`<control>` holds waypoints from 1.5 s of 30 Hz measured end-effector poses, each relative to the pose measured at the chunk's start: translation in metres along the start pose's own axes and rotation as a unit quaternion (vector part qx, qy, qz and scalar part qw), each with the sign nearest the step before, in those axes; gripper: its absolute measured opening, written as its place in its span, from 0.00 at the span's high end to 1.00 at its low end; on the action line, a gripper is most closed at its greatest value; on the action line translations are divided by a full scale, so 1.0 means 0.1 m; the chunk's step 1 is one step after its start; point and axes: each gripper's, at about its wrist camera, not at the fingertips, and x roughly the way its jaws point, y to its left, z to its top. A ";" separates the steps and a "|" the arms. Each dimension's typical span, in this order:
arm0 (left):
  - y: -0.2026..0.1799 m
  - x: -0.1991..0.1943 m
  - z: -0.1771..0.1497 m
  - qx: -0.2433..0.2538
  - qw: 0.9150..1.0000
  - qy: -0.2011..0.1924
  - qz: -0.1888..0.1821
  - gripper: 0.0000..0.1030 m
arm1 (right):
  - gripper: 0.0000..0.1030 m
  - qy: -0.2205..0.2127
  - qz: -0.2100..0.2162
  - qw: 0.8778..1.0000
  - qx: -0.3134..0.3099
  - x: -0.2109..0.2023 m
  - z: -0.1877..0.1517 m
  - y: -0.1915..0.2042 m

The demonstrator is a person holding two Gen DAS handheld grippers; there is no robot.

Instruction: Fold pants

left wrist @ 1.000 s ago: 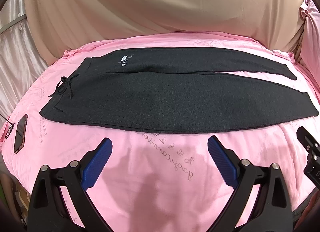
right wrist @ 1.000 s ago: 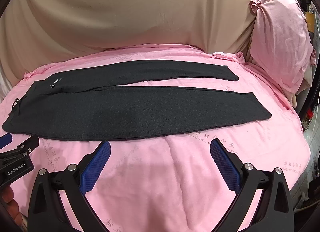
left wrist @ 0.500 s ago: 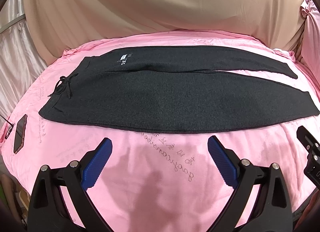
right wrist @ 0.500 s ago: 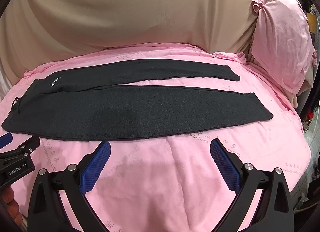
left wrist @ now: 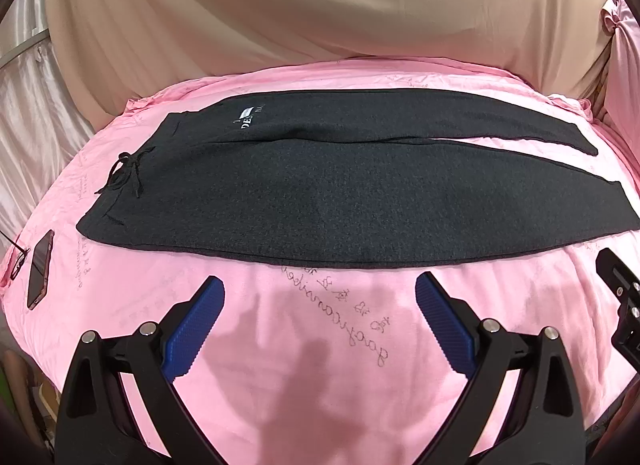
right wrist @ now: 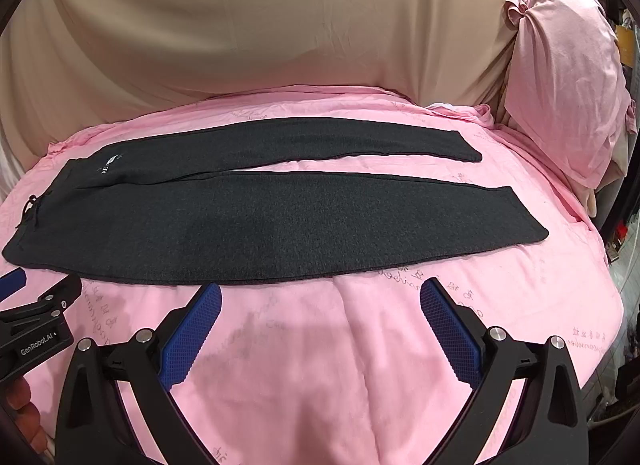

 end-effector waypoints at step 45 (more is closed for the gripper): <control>-0.01 0.07 0.03 0.010 1.000 0.009 0.001 0.09 | 0.05 0.007 0.001 1.000 0.001 0.05 -0.01 0.05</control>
